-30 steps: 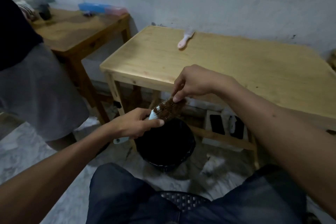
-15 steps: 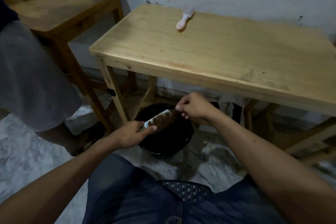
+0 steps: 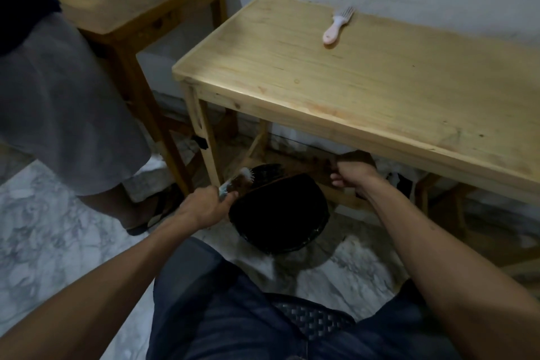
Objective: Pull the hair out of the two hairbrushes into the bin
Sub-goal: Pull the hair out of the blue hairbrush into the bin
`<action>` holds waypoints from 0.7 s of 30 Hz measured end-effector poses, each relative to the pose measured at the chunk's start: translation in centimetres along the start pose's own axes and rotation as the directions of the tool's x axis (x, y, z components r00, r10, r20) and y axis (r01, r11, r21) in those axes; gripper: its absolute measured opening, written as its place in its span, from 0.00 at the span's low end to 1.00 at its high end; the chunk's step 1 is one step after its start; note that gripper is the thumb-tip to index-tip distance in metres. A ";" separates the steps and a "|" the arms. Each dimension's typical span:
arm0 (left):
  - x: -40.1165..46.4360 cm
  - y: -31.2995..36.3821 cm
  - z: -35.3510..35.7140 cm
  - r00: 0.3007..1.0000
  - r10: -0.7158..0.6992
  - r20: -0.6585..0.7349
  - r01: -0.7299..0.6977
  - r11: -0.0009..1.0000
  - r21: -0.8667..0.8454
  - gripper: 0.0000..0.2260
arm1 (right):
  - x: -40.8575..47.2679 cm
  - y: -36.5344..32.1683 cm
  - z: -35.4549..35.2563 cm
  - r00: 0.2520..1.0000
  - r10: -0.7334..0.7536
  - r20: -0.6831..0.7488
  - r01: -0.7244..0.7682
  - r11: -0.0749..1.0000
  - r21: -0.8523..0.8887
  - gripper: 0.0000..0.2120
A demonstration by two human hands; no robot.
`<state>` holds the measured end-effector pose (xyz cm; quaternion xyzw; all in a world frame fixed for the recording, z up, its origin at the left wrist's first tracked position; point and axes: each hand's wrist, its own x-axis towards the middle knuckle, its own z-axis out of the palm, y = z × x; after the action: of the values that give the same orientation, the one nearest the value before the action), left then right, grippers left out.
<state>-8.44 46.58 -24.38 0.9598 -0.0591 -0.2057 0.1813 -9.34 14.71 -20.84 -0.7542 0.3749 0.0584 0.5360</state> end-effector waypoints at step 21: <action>-0.1 5.0 -0.2 0.989 0.137 -0.058 -0.145 0.971 -0.191 0.26 | -0.6 2.7 3.2 0.880 -0.151 0.449 0.196 0.979 -0.055 0.31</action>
<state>-8.65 42.09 -22.30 0.9353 -0.1027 -0.1758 0.2895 -10.49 17.34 -23.94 -0.7771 0.1706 0.1985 0.5724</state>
